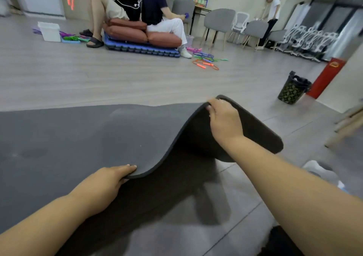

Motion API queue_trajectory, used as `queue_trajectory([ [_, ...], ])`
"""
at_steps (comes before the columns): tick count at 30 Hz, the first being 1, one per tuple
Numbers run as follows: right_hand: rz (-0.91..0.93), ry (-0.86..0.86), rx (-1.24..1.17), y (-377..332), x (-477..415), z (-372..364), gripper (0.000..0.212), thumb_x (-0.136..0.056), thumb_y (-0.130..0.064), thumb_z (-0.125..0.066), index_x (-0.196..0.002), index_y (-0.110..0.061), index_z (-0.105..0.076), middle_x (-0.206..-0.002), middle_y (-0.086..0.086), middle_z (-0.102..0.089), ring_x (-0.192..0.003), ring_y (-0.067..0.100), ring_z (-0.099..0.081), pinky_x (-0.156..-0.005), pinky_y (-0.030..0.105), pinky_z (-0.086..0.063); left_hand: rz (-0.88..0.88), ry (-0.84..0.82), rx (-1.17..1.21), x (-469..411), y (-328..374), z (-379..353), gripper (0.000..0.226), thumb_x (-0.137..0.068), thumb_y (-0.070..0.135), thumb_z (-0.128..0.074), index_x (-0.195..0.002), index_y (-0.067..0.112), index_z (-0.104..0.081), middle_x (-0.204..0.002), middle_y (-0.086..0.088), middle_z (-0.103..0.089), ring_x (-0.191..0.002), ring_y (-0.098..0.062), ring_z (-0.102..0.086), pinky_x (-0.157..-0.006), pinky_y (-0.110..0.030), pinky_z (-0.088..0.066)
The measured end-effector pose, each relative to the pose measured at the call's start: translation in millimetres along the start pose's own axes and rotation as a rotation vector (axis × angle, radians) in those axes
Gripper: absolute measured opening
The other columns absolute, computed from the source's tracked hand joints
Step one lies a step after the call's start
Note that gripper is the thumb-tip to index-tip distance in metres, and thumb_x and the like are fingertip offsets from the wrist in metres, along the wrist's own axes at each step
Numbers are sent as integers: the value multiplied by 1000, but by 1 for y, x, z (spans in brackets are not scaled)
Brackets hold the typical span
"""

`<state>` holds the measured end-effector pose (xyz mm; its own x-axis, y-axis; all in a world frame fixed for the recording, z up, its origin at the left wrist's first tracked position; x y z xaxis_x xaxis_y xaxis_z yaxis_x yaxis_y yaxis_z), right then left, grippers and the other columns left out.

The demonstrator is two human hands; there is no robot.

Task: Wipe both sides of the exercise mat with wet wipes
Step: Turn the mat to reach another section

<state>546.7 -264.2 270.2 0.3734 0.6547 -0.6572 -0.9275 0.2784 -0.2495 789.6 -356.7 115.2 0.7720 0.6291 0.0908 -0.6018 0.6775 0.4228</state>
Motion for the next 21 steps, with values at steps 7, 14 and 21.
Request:
queue_trajectory([
  [7, 85, 222, -46, 69, -16, 53, 32, -91, -18, -43, -109, 0, -62, -120, 30, -55, -106, 30, -51, -102, 23, -34, -226, 22, -30, -63, 96, 4, 42, -102, 23, -36, -140, 40, -36, -144, 15, -41, -129, -10, -42, -101, -21, -34],
  [14, -749, -514, 194, 238, 67, -34, 26, -95, -9, -47, -119, -9, -57, -114, 18, -59, -99, 34, -56, -84, 35, -47, -257, -43, 105, -128, 154, -64, 45, -100, 16, -39, -142, 32, -37, -143, 8, -42, -124, -8, -46, -99, -16, -31],
  [21, -550, -811, 119, 207, 136, -120, 24, -96, -14, -46, -118, -17, -57, -119, 10, -59, -103, 26, -57, -81, 28, -44, -169, -431, -233, -120, 99, -131, 49, -94, 33, -52, -141, 31, -37, -144, 6, -37, -130, -18, -39, -104, -32, -36],
])
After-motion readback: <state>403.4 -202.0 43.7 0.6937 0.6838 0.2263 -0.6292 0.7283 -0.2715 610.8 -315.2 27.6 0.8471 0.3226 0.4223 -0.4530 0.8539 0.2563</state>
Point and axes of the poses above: each hand's wrist, its own x-axis away from the middle knuckle, its own z-axis out of the back of the hand, y = z × x, the point moved 8 cm from there along -x, towards the middle knuckle
